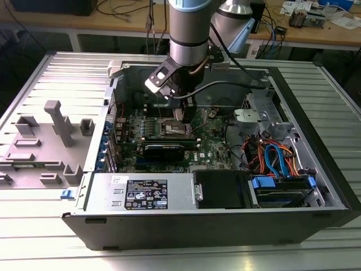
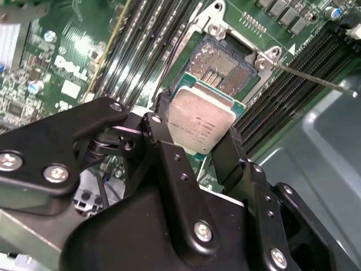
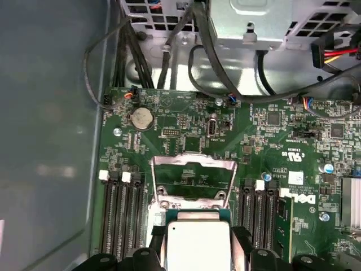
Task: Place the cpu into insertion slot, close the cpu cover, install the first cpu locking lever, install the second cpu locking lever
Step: 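Place the cpu into insertion slot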
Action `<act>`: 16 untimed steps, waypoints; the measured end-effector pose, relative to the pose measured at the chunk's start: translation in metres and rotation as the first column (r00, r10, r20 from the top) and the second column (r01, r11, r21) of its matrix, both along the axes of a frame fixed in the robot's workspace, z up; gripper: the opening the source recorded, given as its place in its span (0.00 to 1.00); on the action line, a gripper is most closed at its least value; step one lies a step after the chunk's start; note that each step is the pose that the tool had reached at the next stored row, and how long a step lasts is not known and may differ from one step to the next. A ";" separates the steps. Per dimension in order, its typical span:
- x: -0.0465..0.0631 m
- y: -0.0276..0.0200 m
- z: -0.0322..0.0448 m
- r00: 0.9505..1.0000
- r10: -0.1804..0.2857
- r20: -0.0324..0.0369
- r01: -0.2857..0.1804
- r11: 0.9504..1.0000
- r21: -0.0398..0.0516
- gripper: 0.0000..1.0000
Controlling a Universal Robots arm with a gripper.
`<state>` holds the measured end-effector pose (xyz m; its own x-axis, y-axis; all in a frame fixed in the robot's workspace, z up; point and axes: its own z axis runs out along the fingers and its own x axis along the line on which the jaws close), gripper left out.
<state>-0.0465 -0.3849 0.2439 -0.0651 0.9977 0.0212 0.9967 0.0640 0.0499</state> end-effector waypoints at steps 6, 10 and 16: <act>-0.004 0.0001 -0.0112 1.000 -0.021 0.000 0.021 1.000 0.000 0.54; -0.004 0.0000 -0.0113 1.000 -0.021 0.000 0.021 1.000 0.000 0.54; -0.005 0.0001 -0.0117 1.000 -0.021 0.000 0.021 1.000 0.000 0.54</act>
<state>-0.0515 -0.3849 0.2322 -0.0438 0.9988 0.0211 0.9978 0.0427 0.0500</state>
